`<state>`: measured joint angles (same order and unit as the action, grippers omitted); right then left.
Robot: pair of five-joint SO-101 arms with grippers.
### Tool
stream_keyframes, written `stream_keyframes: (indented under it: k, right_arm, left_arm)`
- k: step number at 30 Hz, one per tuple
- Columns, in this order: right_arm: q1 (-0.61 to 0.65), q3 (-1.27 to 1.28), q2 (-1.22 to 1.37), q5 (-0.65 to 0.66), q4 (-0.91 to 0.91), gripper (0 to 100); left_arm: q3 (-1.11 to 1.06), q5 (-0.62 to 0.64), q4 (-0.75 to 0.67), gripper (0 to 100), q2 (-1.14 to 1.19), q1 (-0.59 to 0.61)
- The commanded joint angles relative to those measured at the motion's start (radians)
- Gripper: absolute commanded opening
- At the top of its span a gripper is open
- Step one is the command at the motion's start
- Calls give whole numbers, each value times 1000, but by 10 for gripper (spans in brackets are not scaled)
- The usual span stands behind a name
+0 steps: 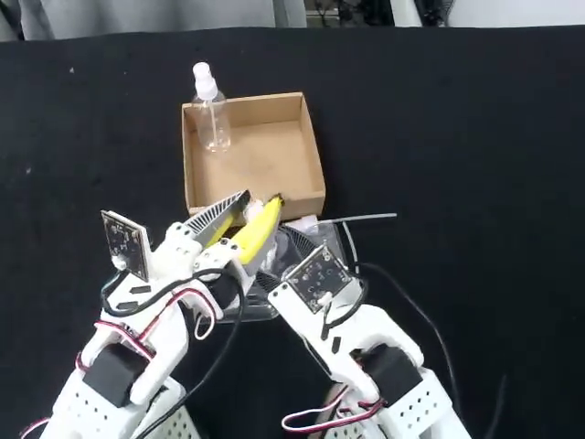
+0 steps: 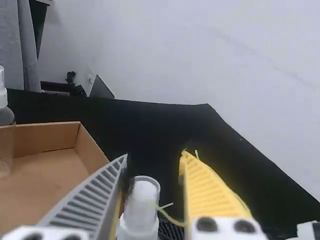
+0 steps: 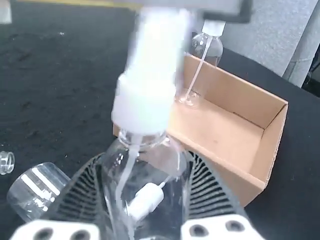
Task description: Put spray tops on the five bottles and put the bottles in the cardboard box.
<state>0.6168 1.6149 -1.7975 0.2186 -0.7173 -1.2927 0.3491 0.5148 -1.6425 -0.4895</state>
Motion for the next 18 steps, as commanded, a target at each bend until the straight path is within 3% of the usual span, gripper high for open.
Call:
stream_keyframes:
  k: [1, 9, 18]
  right_arm:
    - [-29, -35, -147, -9, 31, 11]
    - [-29, -35, -147, -9, 31, 11]
    - [-31, -33, -145, -9, 68, 11]
  left_arm:
    - [36, 5, 21, 155, -14, -12]
    - [48, 6, 21, 155, -15, -5]
    - [101, 14, 23, 155, -15, 99]
